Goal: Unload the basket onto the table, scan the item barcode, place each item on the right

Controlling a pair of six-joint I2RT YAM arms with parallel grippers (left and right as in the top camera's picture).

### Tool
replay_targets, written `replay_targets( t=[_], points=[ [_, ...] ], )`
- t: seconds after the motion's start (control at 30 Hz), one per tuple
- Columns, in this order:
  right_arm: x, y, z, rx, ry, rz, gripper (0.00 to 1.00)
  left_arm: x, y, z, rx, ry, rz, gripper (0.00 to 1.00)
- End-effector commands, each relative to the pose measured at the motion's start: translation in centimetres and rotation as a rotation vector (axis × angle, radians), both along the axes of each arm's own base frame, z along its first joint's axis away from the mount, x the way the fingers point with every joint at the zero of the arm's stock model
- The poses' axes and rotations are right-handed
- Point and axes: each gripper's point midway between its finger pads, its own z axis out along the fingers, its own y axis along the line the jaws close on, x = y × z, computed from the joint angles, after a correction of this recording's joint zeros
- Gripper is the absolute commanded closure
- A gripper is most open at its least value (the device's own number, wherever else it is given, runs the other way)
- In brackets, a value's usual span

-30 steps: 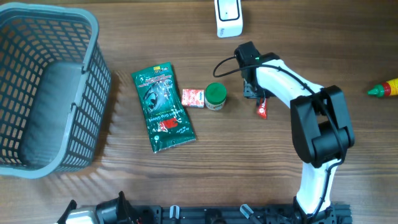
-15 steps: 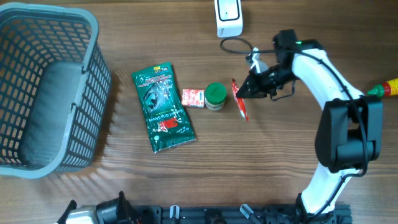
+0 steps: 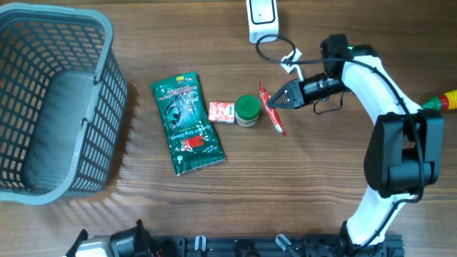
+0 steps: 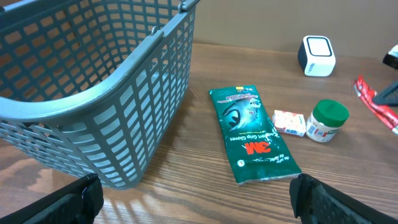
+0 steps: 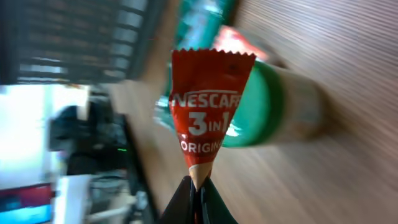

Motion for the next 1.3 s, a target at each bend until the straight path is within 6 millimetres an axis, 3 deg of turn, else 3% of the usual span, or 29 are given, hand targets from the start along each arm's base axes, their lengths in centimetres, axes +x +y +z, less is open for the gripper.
replay_targets(
  t=[0.0,0.2,0.33,0.37,0.47,0.53,0.6,0.7,0.83,1.1,1.27],
  points=[
    [0.1,-0.8,-0.8,-0.094,-0.010,-0.003,0.96,0.0,-0.2,0.0,-0.004,-0.008,-0.007,0.00],
    [-2.0,0.7,3.1,-0.116,-0.136,0.089,0.95,0.0,-0.2,0.0,-0.004,-0.008,-0.007,0.00],
    [-3.7,3.9,4.6,-0.239,-0.313,0.210,0.96,0.0,-0.2,0.0,-0.004,-0.008,-0.007,0.00],
    [-3.5,5.3,3.9,-0.334,-0.379,0.230,0.95,0.0,-0.2,0.0,-0.004,-0.008,-0.007,0.00],
    [-1.7,7.0,1.2,-0.567,-0.491,0.185,0.95,0.0,-0.2,0.0,-0.004,-0.008,-0.007,0.00],
    [-2.7,9.7,-0.6,-0.622,-0.571,0.294,0.95,0.0,-0.2,0.0,-0.004,-0.008,-0.007,0.00],
    [-3.0,11.0,-1.9,-0.646,-0.617,0.359,0.95,0.0,-0.2,0.0,-0.004,-0.008,-0.007,0.00],
    [-2.9,11.9,-5.1,-0.690,-0.596,0.378,0.95,0.0,-0.2,0.0,-0.004,-0.008,-0.007,0.00],
    [-4.0,11.7,-9.6,-0.742,-0.496,0.424,0.95,0.0,-0.2,0.0,-0.004,-0.008,-0.007,0.00],
    [-5.3,12.2,-10.0,-0.789,-0.520,0.477,0.95,0.0,-0.2,0.0,-0.005,-0.008,-0.008,0.00],
    [-5.2,12.0,-9.2,-0.957,-0.612,0.425,0.96,0.0,-0.2,0.0,-0.004,-0.008,-0.007,0.00]
  ],
)
